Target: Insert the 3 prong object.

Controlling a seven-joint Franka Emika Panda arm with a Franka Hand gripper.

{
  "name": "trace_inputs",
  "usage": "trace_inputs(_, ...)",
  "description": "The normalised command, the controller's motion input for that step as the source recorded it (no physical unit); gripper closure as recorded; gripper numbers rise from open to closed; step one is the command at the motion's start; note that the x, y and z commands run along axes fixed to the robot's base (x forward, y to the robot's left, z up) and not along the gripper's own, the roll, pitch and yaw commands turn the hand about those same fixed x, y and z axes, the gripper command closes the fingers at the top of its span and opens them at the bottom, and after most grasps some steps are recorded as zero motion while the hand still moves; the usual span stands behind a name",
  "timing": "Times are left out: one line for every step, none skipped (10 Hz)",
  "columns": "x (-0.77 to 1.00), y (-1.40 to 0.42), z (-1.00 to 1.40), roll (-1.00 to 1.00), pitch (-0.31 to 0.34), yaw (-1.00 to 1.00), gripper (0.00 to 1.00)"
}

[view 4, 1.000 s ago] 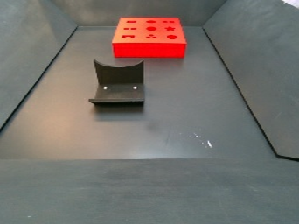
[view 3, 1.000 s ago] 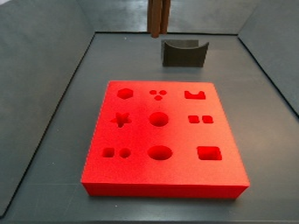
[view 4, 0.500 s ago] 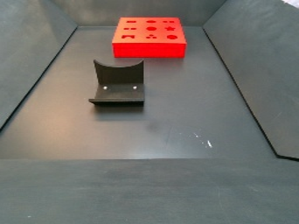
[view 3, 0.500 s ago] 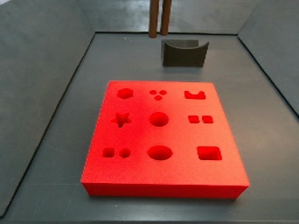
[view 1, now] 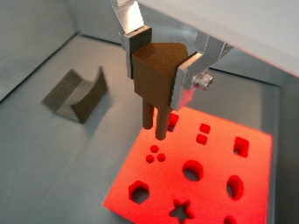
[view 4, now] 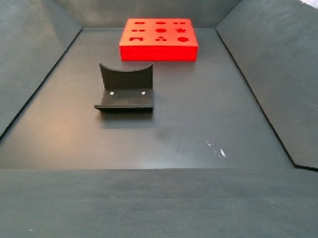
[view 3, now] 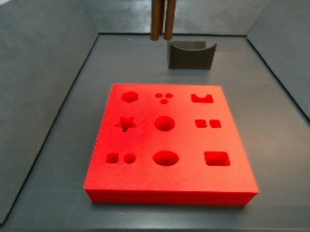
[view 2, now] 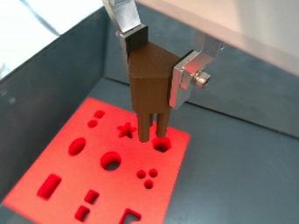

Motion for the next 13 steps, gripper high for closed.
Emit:
trace_inputs(0.0, 0.0, -0.11, 0.0, 0.011, -1.0, 1.0)
trace_inputs(0.0, 0.0, -0.09, 0.0, 0.0, -1.0, 1.0)
trace_inputs(0.0, 0.0, -0.09, 0.0, 0.0, -1.0, 1.0)
trace_inputs(0.0, 0.0, -0.09, 0.0, 0.0, -1.0, 1.0)
trace_inputs(0.0, 0.0, -0.06, 0.0, 0.0, -1.0, 1.0)
trace_inputs(0.0, 0.0, -0.06, 0.0, 0.0, -1.0, 1.0)
trace_inputs(0.0, 0.0, -0.07, 0.0, 0.0, -1.0, 1.0)
trace_inputs(0.0, 0.0, -0.07, 0.0, 0.0, -1.0, 1.0)
trace_inputs(0.0, 0.0, -0.07, 0.0, 0.0, -1.0, 1.0)
trace_inputs(0.0, 0.0, -0.06, 0.0, 0.0, -1.0, 1.0)
trace_inputs(0.0, 0.0, -0.07, 0.0, 0.0, -1.0, 1.0)
trace_inputs(0.0, 0.0, -0.06, 0.0, 0.0, -1.0, 1.0)
trace_inputs(0.0, 0.0, -0.04, 0.0, 0.0, -1.0, 1.0)
